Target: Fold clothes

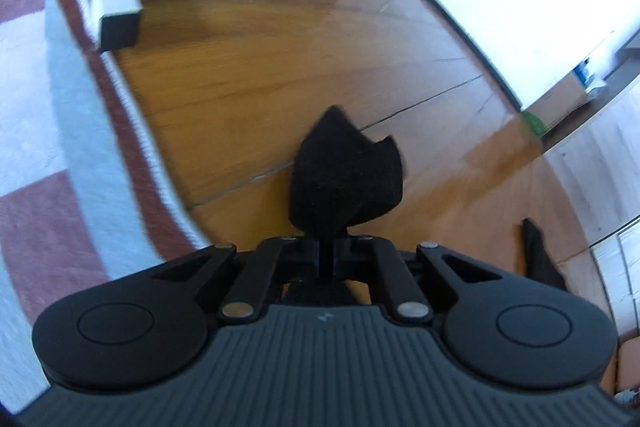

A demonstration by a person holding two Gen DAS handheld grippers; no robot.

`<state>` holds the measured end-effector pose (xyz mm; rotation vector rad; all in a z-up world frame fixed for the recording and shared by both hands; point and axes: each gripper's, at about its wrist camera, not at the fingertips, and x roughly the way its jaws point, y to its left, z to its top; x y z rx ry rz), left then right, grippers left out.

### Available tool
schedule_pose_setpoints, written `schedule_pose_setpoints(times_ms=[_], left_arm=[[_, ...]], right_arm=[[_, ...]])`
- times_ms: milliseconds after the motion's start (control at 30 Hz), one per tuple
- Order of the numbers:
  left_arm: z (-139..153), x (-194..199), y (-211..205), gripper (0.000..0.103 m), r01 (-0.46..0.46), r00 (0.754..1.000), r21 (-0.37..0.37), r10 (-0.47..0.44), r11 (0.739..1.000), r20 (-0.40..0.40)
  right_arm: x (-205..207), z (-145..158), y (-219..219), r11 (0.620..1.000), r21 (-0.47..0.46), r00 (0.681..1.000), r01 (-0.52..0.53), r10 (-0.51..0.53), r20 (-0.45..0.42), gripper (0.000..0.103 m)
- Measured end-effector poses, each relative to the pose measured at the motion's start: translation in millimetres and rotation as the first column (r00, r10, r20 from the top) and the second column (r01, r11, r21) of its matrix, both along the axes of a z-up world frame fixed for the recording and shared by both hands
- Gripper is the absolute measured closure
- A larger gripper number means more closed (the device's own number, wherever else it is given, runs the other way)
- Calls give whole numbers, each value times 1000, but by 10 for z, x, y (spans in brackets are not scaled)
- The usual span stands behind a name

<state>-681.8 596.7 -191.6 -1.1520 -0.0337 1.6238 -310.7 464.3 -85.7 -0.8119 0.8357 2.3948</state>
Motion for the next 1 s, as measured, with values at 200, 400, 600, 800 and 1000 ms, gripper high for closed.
schedule_pose_setpoints(times_ms=[200, 400, 600, 800, 1000], left_arm=[[434, 785, -12, 98, 167, 986, 79, -168, 983, -2], [845, 1953, -68, 98, 442, 897, 90, -436, 893, -78], [661, 3484, -365, 78, 746, 661, -57, -749, 663, -47], [676, 3438, -760, 42, 714, 648, -213, -745, 666, -160], [650, 2664, -979, 4, 432, 763, -317, -529, 844, -371]], right_arm=[[345, 75, 224, 981, -113, 987, 159, -158, 17, 75], [1372, 382, 352, 865, -159, 876, 475, -482, -2, 72], [2245, 534, 161, 701, -185, 705, 689, -707, -53, 65], [2506, 411, 100, 627, -235, 636, 742, -770, -46, 61], [2302, 399, 257, 709, -169, 709, 685, -702, -69, 58]])
